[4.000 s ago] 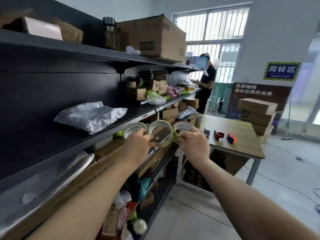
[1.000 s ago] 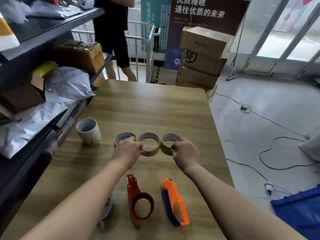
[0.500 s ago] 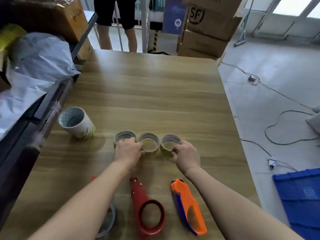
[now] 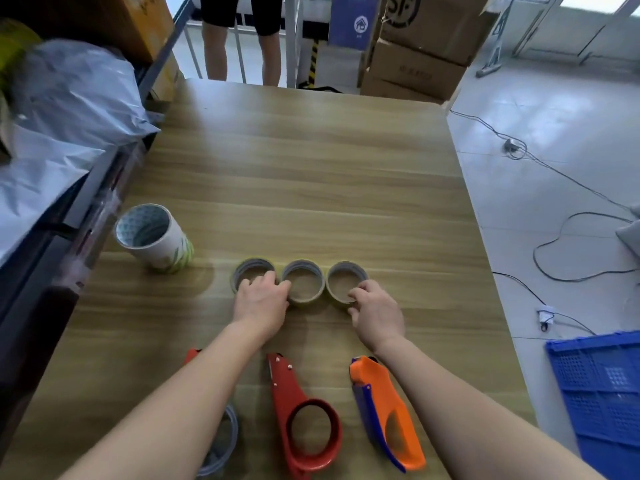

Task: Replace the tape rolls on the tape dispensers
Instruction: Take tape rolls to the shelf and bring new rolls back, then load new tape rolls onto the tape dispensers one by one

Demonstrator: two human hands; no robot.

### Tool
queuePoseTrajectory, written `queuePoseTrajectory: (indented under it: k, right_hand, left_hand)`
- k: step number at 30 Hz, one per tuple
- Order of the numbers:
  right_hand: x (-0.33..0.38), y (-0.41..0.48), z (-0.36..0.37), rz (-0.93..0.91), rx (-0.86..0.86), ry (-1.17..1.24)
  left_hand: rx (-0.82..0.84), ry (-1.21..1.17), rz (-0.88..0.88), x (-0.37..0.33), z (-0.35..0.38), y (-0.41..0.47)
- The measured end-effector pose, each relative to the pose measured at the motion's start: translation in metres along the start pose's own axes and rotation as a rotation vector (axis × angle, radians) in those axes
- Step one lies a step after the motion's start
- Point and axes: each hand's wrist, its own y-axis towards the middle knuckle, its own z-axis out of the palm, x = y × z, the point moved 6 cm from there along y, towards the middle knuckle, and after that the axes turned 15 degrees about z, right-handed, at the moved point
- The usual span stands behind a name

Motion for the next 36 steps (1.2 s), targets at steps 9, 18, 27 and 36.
queuePoseTrajectory:
  k: [9,18,27,36]
  right_hand:
    - [-0.019,-0.032,-0.011,0.041,-0.030,0.011]
    - [-0.035,-0.074,-0.010,-0.083,-0.023,-0.102]
    - [-0.063,-0.105,0.007,0.006,0.195,-0.129]
    - [-0.093,-0.101,0.023,0.076,0.223,-0.031]
  left_hand:
    - [-0.046,0.046,0.035,-0.011,-0.017,-0.015]
    - [-0.018,0.081,0.179,-0.057,-0.028,-0.026]
    - [-0.018,0.063,0.245,-0.098,-0.025,-0.027]
    - [0.192,0.163,0.184,-0.117,-0.009,0.017]
